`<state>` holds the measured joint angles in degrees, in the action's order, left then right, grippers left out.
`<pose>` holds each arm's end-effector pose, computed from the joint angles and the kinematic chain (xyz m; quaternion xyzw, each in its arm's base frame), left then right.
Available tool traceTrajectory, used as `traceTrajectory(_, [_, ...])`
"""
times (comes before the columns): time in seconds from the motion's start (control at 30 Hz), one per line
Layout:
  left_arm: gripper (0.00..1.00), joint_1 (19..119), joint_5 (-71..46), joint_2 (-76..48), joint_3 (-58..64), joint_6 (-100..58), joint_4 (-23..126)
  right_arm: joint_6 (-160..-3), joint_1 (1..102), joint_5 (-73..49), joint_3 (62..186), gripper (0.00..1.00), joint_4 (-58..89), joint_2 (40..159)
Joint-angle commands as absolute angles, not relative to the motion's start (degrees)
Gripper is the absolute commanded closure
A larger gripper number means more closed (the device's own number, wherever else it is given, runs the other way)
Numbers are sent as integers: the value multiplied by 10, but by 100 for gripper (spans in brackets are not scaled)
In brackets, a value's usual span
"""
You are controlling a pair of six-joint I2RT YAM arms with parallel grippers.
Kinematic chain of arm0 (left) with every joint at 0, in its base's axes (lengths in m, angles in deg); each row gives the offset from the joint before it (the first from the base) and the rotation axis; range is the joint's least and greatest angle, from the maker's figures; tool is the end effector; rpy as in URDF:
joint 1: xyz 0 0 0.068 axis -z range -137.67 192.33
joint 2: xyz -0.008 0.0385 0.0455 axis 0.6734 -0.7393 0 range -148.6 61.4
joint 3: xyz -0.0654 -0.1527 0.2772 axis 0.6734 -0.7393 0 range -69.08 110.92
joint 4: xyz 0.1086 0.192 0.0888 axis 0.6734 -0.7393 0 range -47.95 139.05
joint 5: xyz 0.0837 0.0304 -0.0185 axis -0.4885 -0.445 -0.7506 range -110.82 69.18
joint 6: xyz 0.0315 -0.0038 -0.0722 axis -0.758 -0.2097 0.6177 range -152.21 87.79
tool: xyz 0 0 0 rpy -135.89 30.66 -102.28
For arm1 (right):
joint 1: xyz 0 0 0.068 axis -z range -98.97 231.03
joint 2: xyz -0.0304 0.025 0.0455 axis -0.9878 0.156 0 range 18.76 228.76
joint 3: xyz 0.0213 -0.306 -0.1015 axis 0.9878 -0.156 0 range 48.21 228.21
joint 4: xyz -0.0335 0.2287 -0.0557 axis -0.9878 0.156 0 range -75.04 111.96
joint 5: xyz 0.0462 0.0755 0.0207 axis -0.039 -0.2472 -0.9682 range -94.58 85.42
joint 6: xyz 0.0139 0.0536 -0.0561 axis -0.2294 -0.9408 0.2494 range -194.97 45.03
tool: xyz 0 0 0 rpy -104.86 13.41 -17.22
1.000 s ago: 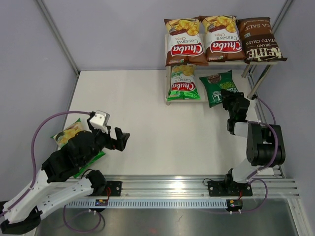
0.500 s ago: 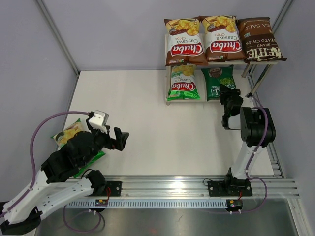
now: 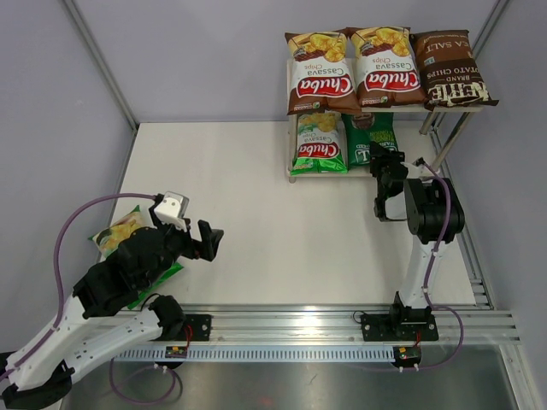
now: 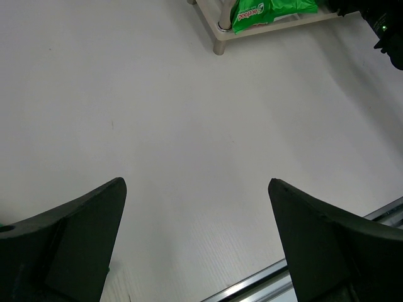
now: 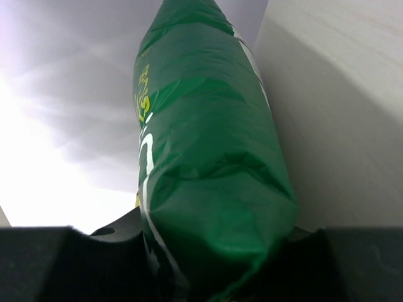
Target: Place and organize the chips bags onto the shelf
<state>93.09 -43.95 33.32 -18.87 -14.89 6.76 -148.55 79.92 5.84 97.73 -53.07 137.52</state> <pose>0.0523 -0.0220 0.3535 0.1212 0.8023 -0.1777 0.5568 0.4464 -0.0035 0.2032 0.4719 0.5363 0.3711 0.5933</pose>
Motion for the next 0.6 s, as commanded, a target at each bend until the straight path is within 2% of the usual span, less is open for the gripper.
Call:
traceTrajectory(0.0, [1,923,-436,336,-188,-160,98,-1479,781,57,975,58,-556,1395])
traceTrajectory(0.5, [1,913,-421,341,-190,-160,104,-1478,754,60,969,49,-550,1386])
traceTrajectory(0.57, [1,913,-420,341,-191,-160,104,-1473,755,58,968,44,-539,1381])
